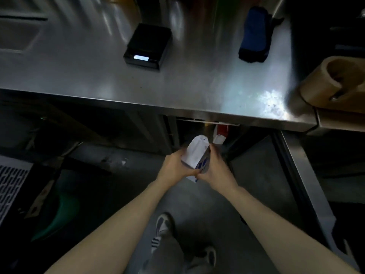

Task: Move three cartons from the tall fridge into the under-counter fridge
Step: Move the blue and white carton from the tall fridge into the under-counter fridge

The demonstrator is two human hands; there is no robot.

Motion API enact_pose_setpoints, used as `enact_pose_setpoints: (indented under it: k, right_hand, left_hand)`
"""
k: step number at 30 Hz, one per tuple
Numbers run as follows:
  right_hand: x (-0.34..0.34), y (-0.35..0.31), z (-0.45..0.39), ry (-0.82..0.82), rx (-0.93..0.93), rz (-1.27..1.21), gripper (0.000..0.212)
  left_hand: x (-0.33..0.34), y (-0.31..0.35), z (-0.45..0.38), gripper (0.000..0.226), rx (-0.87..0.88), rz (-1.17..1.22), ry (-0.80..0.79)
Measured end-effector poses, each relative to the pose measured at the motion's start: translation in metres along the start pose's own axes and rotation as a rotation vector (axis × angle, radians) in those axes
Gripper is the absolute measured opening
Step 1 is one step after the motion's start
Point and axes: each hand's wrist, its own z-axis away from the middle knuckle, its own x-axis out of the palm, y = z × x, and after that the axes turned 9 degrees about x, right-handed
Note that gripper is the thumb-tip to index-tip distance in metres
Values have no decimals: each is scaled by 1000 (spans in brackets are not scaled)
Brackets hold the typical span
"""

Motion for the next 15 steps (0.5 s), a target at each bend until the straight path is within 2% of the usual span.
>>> enact_pose_setpoints:
  k: [7,15]
  right_hand:
    - [44,64,-62,75,-25,27,125]
    - [64,102,-120,133,-94,198,124]
  left_hand:
    - [54,-66,-57,80,29,-63,63]
    - [90,-118,-109,77,74,-47,89]
